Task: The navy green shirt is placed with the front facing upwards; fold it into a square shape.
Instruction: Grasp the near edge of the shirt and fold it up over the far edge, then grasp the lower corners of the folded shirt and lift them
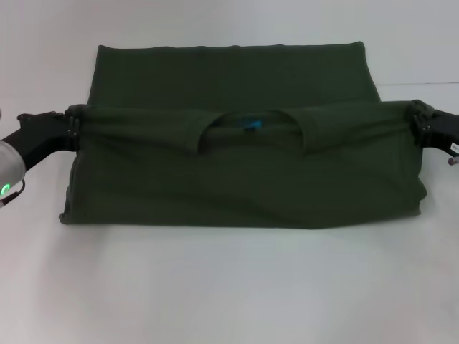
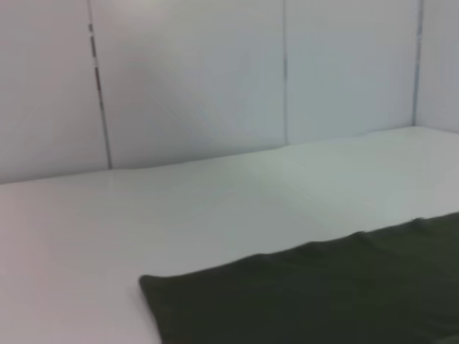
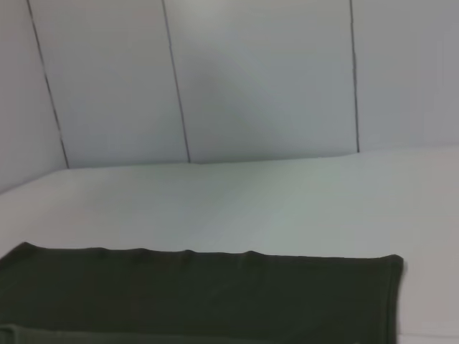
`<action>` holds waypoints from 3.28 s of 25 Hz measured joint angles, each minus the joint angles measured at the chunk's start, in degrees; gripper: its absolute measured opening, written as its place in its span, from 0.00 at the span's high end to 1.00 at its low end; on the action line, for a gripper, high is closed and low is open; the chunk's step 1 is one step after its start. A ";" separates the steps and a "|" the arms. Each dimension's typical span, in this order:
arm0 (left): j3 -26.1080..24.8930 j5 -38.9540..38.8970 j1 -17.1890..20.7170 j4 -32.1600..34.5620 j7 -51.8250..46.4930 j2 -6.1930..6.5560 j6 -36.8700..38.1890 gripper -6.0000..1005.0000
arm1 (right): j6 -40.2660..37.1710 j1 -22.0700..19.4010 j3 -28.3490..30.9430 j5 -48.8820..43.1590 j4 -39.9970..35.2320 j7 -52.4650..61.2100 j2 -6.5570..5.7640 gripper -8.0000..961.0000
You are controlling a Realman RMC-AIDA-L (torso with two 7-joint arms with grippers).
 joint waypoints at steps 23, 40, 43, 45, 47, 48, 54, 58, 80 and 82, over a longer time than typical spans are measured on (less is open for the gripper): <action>-0.14 -8.43 -6.62 -4.40 9.06 -0.36 -15.26 0.97 | 18.57 9.44 -2.19 -0.02 4.31 -1.73 -1.63 0.95; -0.43 -14.52 -6.90 -5.80 17.96 -2.20 -15.80 0.94 | 20.92 9.24 -3.04 4.72 6.48 -4.77 -0.70 0.86; -0.31 -18.11 -6.51 -5.66 19.20 -2.50 -15.77 0.87 | 21.61 9.20 -3.72 4.75 6.54 -4.74 -0.65 0.77; -0.16 -18.97 -6.29 -5.64 19.29 -2.52 -15.63 0.78 | 22.01 9.29 -4.58 4.81 6.54 -4.72 -0.64 0.72; -0.18 -19.12 -6.19 -5.63 19.31 -2.55 -15.57 0.69 | 22.47 9.47 -5.42 4.86 6.50 -4.72 -0.63 0.65; -0.18 -19.13 -6.14 -5.62 19.32 -2.58 -15.52 0.65 | 22.68 9.55 -5.71 4.87 6.50 -4.72 -0.63 0.61; -0.32 -19.26 -6.03 -5.89 19.64 -2.72 -15.26 0.44 | 24.83 9.90 -5.91 5.72 6.40 -4.71 -0.62 0.39; -0.58 -22.38 -5.68 -5.92 19.74 -2.92 -15.13 0.35 | 24.25 9.11 -5.88 7.77 6.31 -4.42 -0.61 0.33; 29.45 -18.34 14.09 16.46 -28.55 -3.55 14.74 0.12 | -19.04 -10.08 -22.20 11.23 -11.42 14.00 1.08 0.27; 29.62 -12.67 14.82 19.21 -32.26 -3.21 18.49 0.12 | -20.98 -11.77 -23.00 11.23 -12.66 13.87 1.16 0.27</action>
